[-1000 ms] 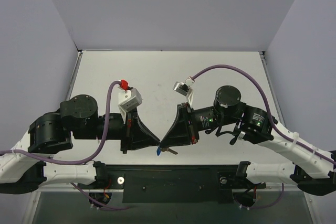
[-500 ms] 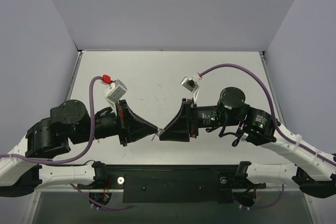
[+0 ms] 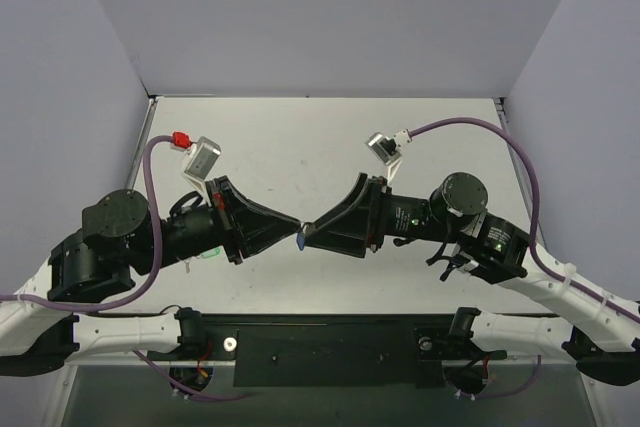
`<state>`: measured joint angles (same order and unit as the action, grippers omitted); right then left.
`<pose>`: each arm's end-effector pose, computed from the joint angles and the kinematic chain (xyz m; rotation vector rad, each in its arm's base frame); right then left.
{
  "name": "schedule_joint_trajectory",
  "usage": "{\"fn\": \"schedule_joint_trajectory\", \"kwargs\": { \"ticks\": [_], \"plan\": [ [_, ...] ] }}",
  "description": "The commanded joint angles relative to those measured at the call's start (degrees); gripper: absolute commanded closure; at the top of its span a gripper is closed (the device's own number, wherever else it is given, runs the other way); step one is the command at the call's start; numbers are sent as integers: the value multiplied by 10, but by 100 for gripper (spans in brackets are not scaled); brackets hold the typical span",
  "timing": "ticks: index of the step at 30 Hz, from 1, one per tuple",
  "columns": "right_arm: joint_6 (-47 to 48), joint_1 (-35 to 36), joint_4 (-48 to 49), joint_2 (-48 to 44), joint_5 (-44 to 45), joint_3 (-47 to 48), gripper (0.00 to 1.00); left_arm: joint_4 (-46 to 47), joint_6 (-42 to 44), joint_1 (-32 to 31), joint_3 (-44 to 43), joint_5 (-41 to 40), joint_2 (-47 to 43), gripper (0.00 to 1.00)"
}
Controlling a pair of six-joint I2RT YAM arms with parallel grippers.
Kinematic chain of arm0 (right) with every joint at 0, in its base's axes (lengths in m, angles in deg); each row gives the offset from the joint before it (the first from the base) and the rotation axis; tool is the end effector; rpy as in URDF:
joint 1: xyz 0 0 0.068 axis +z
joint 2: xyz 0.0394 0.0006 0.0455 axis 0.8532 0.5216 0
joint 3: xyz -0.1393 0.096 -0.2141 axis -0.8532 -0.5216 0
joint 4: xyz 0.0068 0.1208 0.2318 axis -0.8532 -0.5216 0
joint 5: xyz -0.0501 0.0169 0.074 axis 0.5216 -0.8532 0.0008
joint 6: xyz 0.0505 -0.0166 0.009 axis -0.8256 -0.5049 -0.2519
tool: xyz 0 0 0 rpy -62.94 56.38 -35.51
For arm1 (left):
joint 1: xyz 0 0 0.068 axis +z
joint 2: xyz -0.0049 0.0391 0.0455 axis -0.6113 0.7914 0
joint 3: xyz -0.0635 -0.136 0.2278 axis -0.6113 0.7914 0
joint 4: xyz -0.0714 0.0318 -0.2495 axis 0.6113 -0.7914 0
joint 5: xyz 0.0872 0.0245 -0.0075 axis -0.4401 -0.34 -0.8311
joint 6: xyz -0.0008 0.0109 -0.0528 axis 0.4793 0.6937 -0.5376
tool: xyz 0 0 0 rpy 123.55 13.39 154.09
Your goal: Remove the keys from the keyring
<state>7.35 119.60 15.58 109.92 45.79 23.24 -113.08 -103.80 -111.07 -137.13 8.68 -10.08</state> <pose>0.0797 0.1803 0.4786 -0.6640 1.4366 1.9505 0.0393 -0.1181 0.5047 0.4229 1.7131 -1.4244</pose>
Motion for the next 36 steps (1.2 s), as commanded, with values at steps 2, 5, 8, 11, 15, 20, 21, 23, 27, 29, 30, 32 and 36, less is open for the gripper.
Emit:
{"fn": "schedule_joint_trajectory", "kwargs": {
  "ticks": [2, 5, 8, 11, 15, 20, 21, 23, 27, 29, 30, 32, 36],
  "plan": [
    [-24, -5, 121, -4, 23, -12, 46, 65, -29, -1, 13, -40, -1, 100],
    [-26, -7, 127, 0, 26, -9, 53, 78, -37, -1, 21, -53, 0, 100],
    [-26, -7, 129, 5, 26, -7, 61, 83, -42, -1, 25, -61, 1, 100],
    [-26, -7, 129, 6, 27, -9, 70, 84, -45, -1, 26, -69, 3, 100],
    [-25, -7, 128, 10, 30, -6, 78, 95, -48, -1, 35, -73, -3, 100],
    [-25, -9, 122, 13, 38, -5, 94, 99, -50, -1, 40, -76, -10, 100],
    [-25, -9, 122, 14, 38, -5, 95, 100, -50, -1, 40, -76, -11, 100],
    [-25, -11, 120, 12, 39, -5, 99, 99, -51, -1, 41, -76, -13, 100],
    [-25, -16, 116, 7, 40, -8, 100, 92, -49, -1, 40, -76, -16, 100],
    [-23, -20, 116, 4, 34, -8, 100, 86, -47, -1, 38, -71, -17, 100],
    [-22, -20, 116, 2, 26, -8, 100, 80, -45, -1, 35, -68, -17, 100],
    [-20, -23, 109, 7, 10, -1, 100, 64, -36, -1, 24, -57, -13, 100],
    [8, -25, 41, 9, -21, 19, 100, 5, -10, -1, -10, -33, -1, 100]
  ]
}}
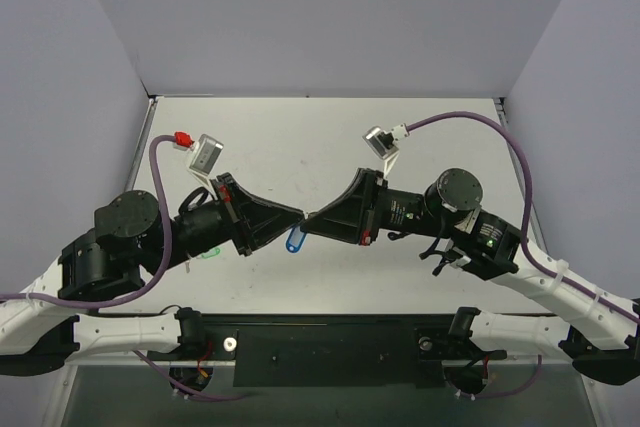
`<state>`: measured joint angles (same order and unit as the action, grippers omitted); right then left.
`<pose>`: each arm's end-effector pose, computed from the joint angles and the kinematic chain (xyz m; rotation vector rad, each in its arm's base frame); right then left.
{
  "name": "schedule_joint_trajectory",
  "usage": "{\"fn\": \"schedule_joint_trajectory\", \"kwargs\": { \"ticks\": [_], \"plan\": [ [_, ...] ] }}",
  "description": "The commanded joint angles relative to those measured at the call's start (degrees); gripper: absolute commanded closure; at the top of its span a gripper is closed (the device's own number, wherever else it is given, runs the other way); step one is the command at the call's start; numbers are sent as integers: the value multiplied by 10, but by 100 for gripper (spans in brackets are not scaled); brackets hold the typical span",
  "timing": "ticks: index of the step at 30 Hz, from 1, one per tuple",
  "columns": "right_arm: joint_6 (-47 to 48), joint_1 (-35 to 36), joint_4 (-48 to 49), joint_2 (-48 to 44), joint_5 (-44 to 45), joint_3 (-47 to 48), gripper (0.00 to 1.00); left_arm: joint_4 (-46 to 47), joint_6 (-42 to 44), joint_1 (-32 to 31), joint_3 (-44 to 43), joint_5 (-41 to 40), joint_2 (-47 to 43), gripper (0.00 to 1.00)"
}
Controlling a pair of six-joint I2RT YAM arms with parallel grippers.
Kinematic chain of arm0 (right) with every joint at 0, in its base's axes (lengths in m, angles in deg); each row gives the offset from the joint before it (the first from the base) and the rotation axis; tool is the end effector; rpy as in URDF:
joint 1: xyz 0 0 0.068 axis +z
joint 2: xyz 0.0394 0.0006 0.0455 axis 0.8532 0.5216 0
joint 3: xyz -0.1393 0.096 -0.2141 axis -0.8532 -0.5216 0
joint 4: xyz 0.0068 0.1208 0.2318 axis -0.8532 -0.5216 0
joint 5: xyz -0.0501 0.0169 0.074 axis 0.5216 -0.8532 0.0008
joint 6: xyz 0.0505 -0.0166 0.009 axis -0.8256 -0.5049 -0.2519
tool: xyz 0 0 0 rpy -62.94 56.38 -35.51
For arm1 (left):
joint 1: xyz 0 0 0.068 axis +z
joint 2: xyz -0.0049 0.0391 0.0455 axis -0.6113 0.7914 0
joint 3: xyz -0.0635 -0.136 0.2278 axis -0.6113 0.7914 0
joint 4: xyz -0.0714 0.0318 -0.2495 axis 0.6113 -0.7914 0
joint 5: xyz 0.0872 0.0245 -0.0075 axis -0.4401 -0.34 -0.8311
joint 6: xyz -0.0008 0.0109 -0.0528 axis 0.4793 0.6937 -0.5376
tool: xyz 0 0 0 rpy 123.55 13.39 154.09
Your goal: Remove the keys from the keyring
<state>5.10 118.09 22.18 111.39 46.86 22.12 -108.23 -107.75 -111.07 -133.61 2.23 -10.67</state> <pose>0.0890 0.1849 0.4790 -0.6017 1.3762 1.9680 0.0450 -0.1234 0.4978 0.2526 1.7033 -1.4167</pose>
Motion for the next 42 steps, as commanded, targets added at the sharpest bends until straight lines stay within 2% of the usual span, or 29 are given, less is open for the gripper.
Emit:
{"fn": "schedule_joint_trajectory", "kwargs": {
  "ticks": [1, 9, 16, 28, 29, 30, 31, 32, 34, 36, 42],
  "plan": [
    [36, -8, -34, -4, -39, 34, 100, -62, 33, -1, -48, 43, 6, 100],
    [71, -8, -121, 4, -87, 68, 100, -119, 63, -1, -66, 123, 9, 100],
    [91, 1, -167, 8, -103, 80, 100, -129, 77, -1, -66, 152, 3, 100],
    [106, 9, -193, 13, -99, 93, 100, -123, 70, -1, -52, 130, -11, 100],
    [105, 9, -192, 12, -99, 93, 100, -119, 67, -1, -50, 117, -16, 98],
    [105, 9, -192, 12, -99, 95, 100, -108, 63, -1, -42, 104, -20, 85],
    [106, 9, -187, 11, -98, 95, 100, -98, 56, -1, -37, 95, -31, 79],
    [104, 9, -186, 11, -97, 94, 100, -66, 49, -1, -13, 87, -37, 61],
    [100, 8, -171, 6, -89, 92, 100, 14, 31, -1, 35, 85, -63, 43],
    [80, 8, -136, 2, -82, 84, 100, 91, 11, -1, 87, 85, -89, 36],
    [63, 9, -82, -4, -71, 75, 100, 184, -12, -1, 148, 76, -107, 38]
  ]
}}
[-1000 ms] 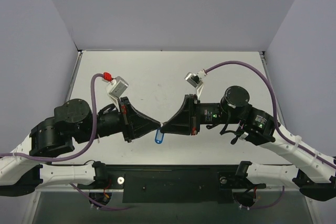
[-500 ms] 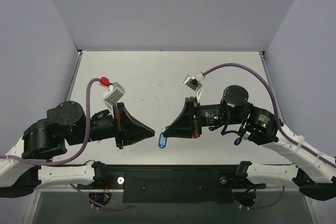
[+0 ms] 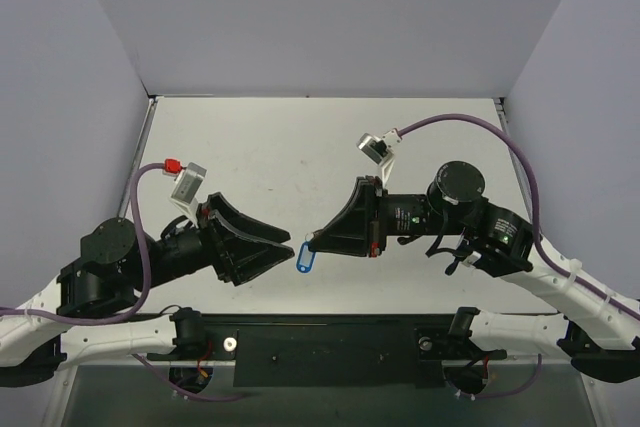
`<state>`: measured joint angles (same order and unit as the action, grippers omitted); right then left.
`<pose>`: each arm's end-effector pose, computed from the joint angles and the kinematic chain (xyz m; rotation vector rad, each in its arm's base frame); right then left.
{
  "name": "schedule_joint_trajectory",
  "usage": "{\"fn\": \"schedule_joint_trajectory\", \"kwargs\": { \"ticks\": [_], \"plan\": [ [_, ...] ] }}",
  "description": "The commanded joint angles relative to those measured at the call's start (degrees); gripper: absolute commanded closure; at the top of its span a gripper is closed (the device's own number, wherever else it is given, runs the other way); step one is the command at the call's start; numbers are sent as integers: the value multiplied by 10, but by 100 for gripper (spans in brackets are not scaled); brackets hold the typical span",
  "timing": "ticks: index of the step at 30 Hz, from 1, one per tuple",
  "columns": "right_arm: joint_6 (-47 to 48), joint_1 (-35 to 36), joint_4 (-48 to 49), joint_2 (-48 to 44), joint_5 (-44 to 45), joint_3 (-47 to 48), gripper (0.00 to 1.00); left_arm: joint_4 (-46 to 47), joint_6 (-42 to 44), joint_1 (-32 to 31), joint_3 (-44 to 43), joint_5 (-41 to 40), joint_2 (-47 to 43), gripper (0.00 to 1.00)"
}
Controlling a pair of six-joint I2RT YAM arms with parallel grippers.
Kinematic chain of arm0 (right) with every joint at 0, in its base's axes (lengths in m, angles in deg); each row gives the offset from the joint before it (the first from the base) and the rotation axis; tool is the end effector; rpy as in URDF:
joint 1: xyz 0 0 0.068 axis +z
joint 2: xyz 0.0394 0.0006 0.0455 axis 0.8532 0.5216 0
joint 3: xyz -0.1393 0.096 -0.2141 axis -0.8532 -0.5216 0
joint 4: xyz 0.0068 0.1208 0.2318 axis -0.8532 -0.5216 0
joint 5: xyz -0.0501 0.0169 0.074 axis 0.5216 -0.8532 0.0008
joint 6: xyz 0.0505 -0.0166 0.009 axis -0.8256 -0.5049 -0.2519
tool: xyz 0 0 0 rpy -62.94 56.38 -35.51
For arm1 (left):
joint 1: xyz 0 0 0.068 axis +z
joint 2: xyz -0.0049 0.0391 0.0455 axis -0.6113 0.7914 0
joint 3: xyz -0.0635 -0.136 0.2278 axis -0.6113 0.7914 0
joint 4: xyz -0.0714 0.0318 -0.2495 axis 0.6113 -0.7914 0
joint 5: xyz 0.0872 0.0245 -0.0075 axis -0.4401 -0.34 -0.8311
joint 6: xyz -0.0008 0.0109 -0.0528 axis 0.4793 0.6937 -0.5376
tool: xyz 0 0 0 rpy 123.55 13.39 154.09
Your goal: Remove the keys from the keyring
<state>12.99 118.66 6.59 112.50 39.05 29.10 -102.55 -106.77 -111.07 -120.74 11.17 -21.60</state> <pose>0.0815 0.1841 0.4872 -0.8351 1.4848 1.9011 0.0316 -0.0978 0.4625 0.3913 1.6369 -1.5540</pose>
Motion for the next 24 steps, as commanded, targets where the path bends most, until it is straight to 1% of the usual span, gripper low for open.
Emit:
{"fn": "schedule_joint_trajectory", "kwargs": {
  "ticks": [1, 5, 8, 15, 20, 24],
  "plan": [
    [-18, 4, 81, -15, 6, 4, 100, 137, -26, -1, 25, -11, 3, 38],
    [-18, 8, 85, -14, 3, 6, 100, 201, -33, -1, 57, -13, 2, 41],
    [-17, 11, 84, -15, 3, 7, 100, 216, -32, -1, 63, -19, 5, 44],
    [-13, 12, 75, -19, 7, 8, 100, 215, -25, -1, 53, -23, 16, 51],
    [-10, 12, 74, -18, 9, 9, 100, 208, -25, -2, 54, -11, 26, 53],
    [-10, 13, 75, -17, 8, 10, 100, 212, -28, -3, 60, -7, 33, 58]
  ]
}}
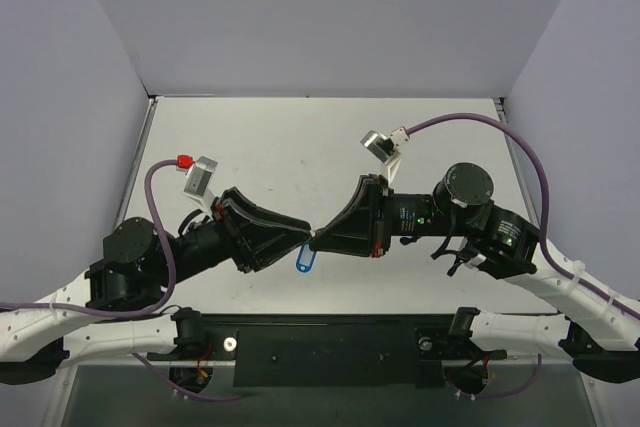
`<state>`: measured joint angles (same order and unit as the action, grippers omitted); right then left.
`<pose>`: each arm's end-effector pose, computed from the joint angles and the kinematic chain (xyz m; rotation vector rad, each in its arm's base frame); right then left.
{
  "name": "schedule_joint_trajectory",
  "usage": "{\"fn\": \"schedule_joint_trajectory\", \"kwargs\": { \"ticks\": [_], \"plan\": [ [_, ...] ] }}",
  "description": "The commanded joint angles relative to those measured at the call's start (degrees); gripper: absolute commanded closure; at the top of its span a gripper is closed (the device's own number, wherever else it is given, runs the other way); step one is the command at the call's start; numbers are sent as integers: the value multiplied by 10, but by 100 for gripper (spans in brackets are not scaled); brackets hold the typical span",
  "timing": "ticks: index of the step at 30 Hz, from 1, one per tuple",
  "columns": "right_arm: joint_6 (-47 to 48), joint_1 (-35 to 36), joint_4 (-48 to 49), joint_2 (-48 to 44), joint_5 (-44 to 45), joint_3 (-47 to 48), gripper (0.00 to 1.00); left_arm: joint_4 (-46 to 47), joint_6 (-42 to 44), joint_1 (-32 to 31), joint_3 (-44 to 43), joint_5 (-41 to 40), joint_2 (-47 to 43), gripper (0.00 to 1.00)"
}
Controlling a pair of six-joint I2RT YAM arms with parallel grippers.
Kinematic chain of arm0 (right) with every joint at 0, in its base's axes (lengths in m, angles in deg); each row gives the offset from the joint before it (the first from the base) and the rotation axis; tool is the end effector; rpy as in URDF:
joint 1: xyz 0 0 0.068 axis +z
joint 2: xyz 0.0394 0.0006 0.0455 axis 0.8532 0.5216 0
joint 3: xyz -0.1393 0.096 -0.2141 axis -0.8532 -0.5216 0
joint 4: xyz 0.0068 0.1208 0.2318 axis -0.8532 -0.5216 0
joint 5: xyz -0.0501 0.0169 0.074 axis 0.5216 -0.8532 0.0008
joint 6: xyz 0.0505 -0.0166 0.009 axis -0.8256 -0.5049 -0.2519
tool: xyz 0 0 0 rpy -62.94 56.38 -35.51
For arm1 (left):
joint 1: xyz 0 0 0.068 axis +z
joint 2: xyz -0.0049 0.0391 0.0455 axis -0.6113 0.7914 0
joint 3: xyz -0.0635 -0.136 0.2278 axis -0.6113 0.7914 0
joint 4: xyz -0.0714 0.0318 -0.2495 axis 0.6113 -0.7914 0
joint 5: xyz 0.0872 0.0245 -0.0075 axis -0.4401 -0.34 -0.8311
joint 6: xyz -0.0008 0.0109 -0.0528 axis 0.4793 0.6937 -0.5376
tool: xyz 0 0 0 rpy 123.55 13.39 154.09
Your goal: Remove the keys from the keyring
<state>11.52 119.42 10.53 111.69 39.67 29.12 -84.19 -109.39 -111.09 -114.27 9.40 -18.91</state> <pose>0.0758 0.1788 0.4967 -0.8217 1.3998 1.9384 0.0412 -0.1264 0.4581 0.2796 1.4901 -1.6639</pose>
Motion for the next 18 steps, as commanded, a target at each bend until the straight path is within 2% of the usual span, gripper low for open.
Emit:
{"fn": "schedule_joint_trajectory", "kwargs": {
  "ticks": [1, 5, 6, 7, 8, 10, 18],
  "plan": [
    [5, 5, 36, -9, 2, 11, 100, 33, -2, -3, -3, 10, 7, 59],
    [7, 4, 34, -7, 2, 13, 100, 28, 4, -5, -10, 10, 13, 68],
    [7, 5, 33, -7, 2, 14, 100, 23, 5, -5, -14, 14, 14, 77],
    [9, 5, 30, -7, 2, 14, 100, 22, 7, -5, -15, 16, 15, 80],
    [9, 5, 30, -6, 2, 15, 100, 19, 8, -6, -18, 20, 15, 89],
    [12, 5, 24, -6, 2, 16, 100, 7, 11, -6, -21, 26, 15, 100],
    [23, 5, -9, -2, -16, 32, 100, -114, 49, -6, -76, 74, 8, 100]
  ]
}}
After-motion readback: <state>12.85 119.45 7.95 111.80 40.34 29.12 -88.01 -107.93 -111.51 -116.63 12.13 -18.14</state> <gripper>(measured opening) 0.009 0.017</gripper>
